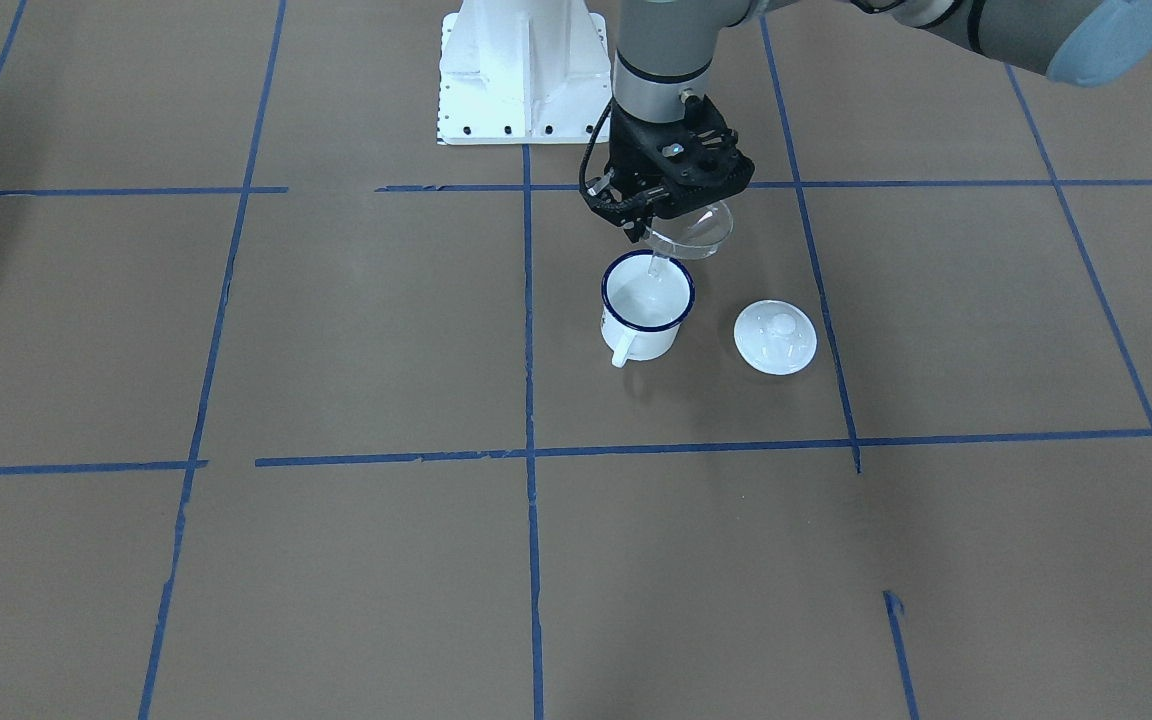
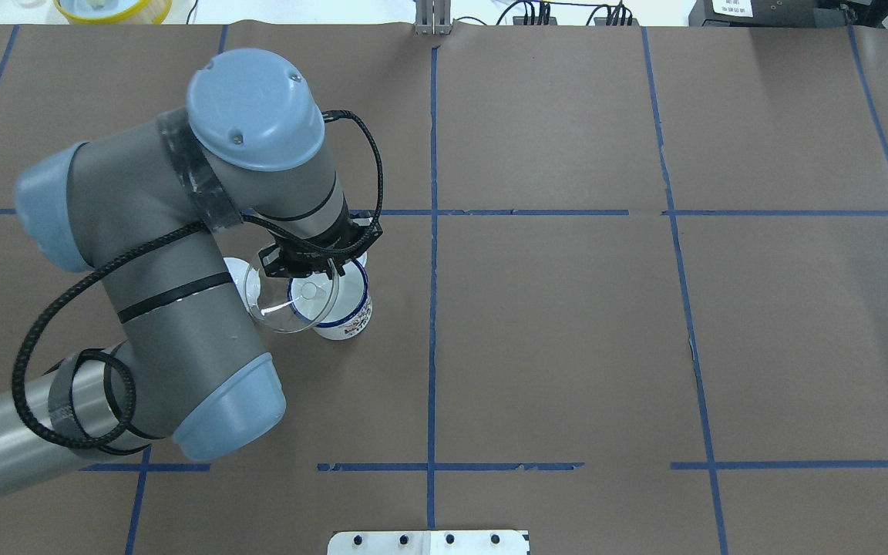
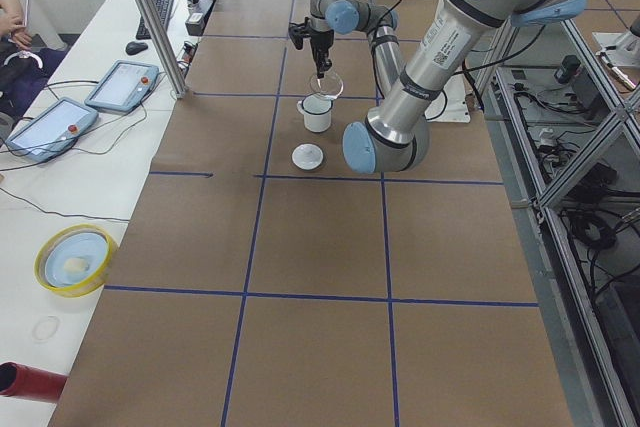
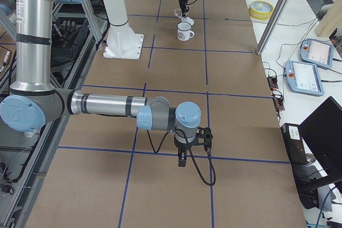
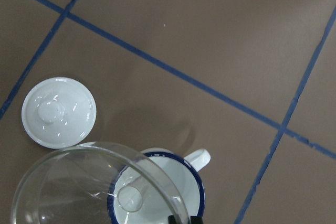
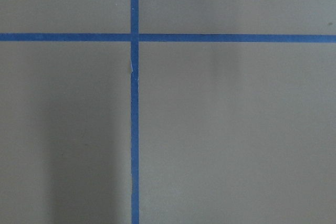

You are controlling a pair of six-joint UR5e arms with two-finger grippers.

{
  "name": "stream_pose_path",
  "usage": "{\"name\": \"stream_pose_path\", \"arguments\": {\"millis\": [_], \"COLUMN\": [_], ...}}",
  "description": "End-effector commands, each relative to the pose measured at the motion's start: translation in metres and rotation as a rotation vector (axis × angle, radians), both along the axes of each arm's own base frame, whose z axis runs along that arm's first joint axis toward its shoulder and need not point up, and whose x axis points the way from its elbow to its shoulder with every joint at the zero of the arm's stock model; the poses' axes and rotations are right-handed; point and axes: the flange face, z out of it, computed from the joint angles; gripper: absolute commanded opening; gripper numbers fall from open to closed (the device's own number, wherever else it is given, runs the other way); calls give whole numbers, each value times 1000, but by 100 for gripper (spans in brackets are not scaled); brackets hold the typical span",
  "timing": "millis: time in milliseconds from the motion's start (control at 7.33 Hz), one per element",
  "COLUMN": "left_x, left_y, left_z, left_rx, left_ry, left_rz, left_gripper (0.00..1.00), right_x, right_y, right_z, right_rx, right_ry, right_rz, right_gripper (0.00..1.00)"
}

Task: Place funnel on cup
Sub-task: 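Lower the funnel into the mug opening and open the left gripper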

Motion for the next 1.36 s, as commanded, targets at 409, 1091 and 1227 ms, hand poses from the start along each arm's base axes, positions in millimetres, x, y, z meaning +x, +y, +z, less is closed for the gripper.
{"name": "stream_pose_path", "arguments": {"millis": [409,1091,1227], "left_x": [42,39,24], "left_y": [-19,-18,-11], "left_z": [13,21,17], "left_rx": [53,74,91], "left_ry": [-56,-28,-2], "left_rz": [51,47,45], "left_gripper": [0,100,100], "right_x": [0,0,0], "right_y": [0,0,0], "right_z": [0,0,0], "right_rx": [0,0,0], "right_ry": [0,0,0], "right_rz": [0,0,0], "right_gripper": [100,100,100]}}
